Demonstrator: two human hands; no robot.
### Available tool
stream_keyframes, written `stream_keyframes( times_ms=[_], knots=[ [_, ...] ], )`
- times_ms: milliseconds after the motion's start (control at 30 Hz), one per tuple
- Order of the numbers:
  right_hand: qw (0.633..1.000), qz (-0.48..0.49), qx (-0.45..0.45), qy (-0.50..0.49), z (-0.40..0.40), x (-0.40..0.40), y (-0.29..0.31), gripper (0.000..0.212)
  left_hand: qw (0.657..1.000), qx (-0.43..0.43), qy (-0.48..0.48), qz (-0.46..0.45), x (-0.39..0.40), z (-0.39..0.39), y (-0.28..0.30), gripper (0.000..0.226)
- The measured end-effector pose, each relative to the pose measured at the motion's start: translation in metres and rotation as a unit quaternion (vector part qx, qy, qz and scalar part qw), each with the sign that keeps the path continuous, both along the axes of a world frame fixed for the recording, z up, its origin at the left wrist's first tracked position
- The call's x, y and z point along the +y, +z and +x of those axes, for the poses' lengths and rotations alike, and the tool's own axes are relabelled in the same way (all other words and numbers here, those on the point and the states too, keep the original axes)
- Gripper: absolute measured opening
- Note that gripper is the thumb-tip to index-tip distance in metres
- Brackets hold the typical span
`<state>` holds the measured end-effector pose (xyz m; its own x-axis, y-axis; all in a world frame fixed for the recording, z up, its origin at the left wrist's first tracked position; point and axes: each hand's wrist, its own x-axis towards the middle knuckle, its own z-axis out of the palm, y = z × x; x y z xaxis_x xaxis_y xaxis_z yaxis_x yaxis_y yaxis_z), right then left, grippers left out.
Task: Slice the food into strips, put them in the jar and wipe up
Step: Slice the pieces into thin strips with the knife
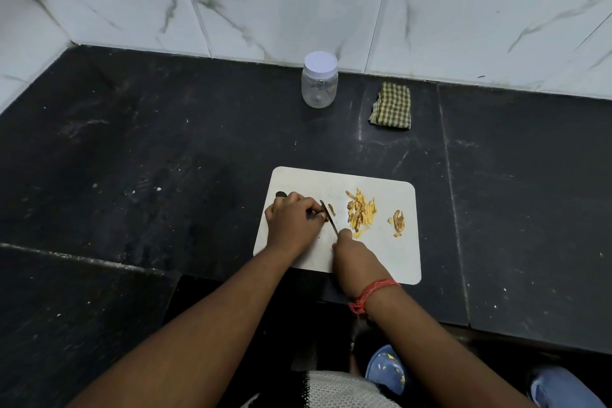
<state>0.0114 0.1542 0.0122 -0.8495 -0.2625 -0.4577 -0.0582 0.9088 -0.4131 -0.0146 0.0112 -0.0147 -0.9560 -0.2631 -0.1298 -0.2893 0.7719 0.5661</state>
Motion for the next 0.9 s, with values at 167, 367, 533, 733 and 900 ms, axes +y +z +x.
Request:
stream_keyframes(
  times_ms=[167, 367, 533, 733, 900],
  knots=[
    [1.0, 0.015, -0.015, -0.01, -0.003, -0.004, -0.002, 0.024, 1.0, 0.003, -0.002, 0.005, -0.001, -0.001, -0.002, 0.013],
    [0.999, 0.031, -0.025, -0.021, -0.008, -0.007, -0.003, 0.031, 1.0, 0.009, -0.001, 0.0, 0.0, -0.001, -0.003, 0.014],
    [0.998, 0.045, -0.048, -0.012, -0.015, -0.012, -0.004, 0.035, 1.0, 0.021, 0.006, -0.012, 0.002, 0.0, -0.006, 0.014],
    [0.998, 0.055, -0.036, -0.011, -0.016, -0.011, -0.002, 0.037, 0.999, 0.023, 0.035, -0.019, 0.008, -0.001, -0.002, 0.015],
    [0.998, 0.035, -0.044, -0.019, -0.016, -0.01, -0.001, 0.034, 0.998, 0.029, 0.04, -0.031, 0.009, 0.002, -0.002, 0.017]
  ],
)
